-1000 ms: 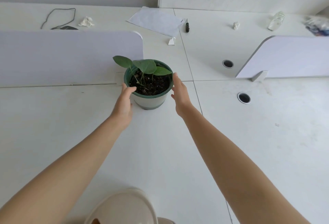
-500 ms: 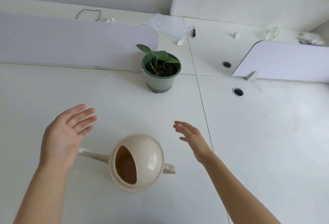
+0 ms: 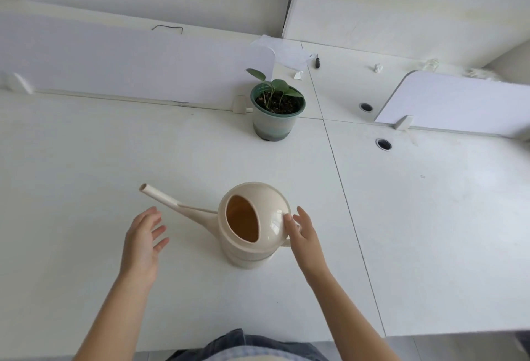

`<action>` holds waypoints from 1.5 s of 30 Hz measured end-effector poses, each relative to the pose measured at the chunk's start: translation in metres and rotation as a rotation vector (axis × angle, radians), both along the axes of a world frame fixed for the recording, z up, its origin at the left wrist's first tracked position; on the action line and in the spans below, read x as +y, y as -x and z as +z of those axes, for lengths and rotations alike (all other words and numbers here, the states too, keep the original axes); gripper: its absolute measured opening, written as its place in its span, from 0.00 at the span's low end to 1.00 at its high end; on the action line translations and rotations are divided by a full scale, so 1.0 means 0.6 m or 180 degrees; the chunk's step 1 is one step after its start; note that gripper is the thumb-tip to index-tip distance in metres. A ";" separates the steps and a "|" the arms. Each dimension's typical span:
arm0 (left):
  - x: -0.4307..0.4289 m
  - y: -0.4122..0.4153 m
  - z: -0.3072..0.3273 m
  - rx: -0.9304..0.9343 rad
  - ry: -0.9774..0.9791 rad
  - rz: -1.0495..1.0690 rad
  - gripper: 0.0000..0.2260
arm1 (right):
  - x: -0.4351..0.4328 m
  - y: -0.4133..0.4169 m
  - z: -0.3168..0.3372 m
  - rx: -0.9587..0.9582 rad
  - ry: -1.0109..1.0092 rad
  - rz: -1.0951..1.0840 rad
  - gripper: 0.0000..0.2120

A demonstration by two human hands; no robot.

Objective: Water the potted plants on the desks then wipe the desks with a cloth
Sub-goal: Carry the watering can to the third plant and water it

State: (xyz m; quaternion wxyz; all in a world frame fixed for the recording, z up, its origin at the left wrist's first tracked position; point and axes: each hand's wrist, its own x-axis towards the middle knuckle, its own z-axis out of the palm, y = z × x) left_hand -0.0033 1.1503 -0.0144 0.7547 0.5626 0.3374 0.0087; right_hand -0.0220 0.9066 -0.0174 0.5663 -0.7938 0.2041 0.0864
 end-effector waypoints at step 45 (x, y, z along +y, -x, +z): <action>0.001 0.284 0.083 -0.1113 0.0012 0.1138 0.19 | 0.045 0.077 0.124 0.0120 -0.0699 0.1623 0.36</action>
